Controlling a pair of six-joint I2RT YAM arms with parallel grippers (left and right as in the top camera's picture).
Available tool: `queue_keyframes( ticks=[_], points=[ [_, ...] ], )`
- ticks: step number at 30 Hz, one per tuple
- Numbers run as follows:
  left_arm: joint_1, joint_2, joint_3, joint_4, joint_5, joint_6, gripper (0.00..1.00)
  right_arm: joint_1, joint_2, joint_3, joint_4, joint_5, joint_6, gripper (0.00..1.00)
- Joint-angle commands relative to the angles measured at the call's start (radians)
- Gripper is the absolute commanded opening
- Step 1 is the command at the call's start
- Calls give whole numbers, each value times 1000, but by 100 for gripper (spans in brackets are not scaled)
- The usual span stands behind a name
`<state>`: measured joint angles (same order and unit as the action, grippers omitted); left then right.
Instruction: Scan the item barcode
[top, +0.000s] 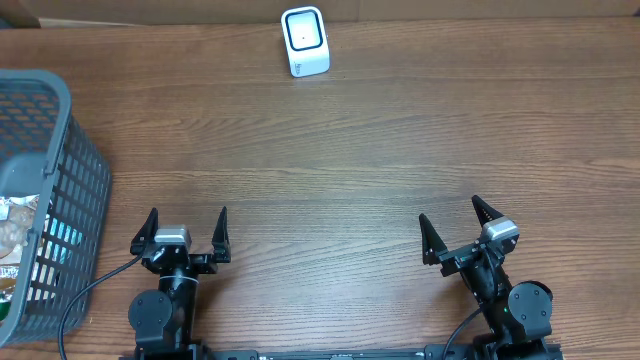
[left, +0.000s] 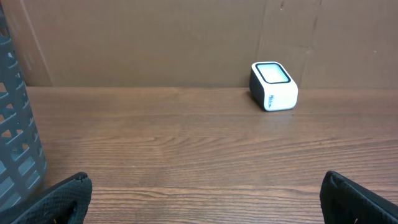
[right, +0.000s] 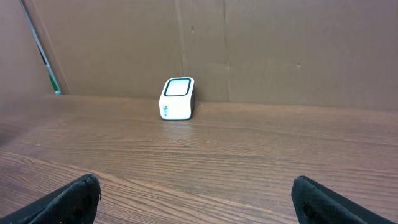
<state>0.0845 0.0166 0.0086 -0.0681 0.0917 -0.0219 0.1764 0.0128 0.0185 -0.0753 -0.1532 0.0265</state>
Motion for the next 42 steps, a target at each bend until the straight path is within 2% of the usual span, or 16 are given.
queue_keyframes(
  ticks=[1,5,16,42],
  points=[
    [-6,-11,-4,-4,-9,14,100,-4,-10,-10,5,-1,0,100],
    [-6,-11,-3,-1,13,-110,100,-4,-10,-10,5,-1,0,100],
    [-6,-11,-3,0,32,-298,100,-4,-10,-10,5,-1,0,100],
    [-6,-10,0,1,95,-308,99,-4,-10,-10,5,-1,0,100]
  ],
)
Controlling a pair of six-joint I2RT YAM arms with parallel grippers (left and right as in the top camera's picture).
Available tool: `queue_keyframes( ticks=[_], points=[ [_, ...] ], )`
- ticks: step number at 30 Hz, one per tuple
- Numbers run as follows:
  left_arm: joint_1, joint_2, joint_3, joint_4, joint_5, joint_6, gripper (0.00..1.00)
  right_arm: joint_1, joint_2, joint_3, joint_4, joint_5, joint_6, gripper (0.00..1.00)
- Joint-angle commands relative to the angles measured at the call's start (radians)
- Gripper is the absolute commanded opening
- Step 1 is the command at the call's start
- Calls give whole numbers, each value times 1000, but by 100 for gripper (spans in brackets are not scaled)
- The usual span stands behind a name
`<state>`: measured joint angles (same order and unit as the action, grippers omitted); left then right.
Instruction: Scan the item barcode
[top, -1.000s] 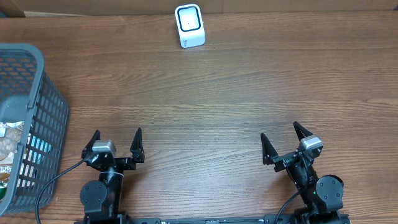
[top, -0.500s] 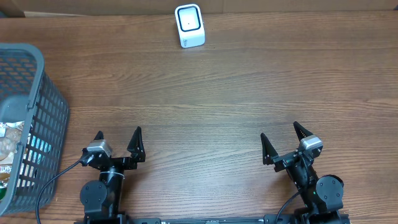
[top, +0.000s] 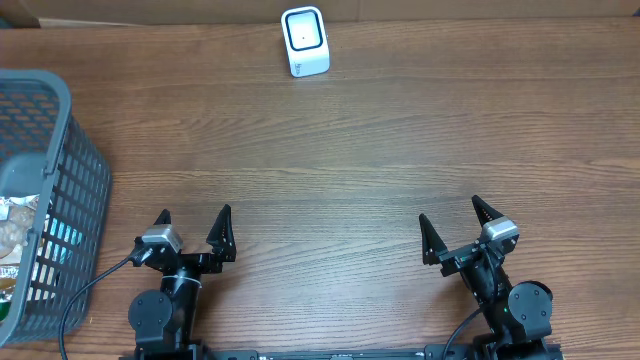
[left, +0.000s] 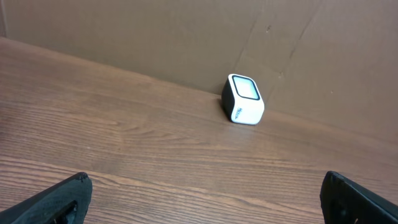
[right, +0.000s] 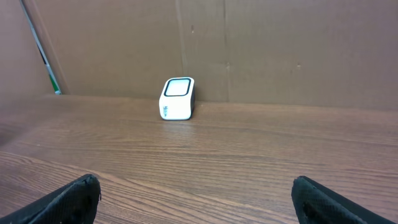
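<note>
A white barcode scanner (top: 305, 41) with a dark window stands at the table's far edge; it also shows in the left wrist view as the scanner (left: 243, 107) and in the right wrist view as the scanner (right: 178, 98). Packaged items (top: 22, 235) lie in the grey basket (top: 60, 130) at the left. My left gripper (top: 192, 225) is open near the front edge, turned slightly right, with nothing between its fingers (left: 59, 202). My right gripper (top: 450, 220) is open too, empty, at the front right.
A cardboard wall (right: 280, 50) backs the table behind the scanner. A black cable (top: 85, 295) runs from the left arm's base past the basket's front corner. Bare wood table (top: 350, 150) lies between the grippers and the scanner.
My left gripper has turned to the right: the basket has left its wrist view and the scanner has shifted left in it. The right gripper has not moved.
</note>
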<state>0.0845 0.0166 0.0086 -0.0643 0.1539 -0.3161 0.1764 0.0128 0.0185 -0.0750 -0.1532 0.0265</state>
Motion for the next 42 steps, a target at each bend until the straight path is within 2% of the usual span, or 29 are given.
queue_keyframes(
  ticks=[1,14,26,31,42],
  points=[
    [-6,-10,0,-3,41,-14,100,-4,-10,-10,5,-1,0,100],
    [-6,-10,10,-3,50,-7,100,-4,-10,-10,5,-1,0,100],
    [-6,8,140,-69,53,61,100,-4,-10,-10,5,-1,0,100],
    [-6,109,228,-76,53,113,100,-4,-10,-10,5,-1,0,100],
    [-6,475,512,-124,111,115,100,-4,-10,-10,5,-1,0,100]
  ],
)
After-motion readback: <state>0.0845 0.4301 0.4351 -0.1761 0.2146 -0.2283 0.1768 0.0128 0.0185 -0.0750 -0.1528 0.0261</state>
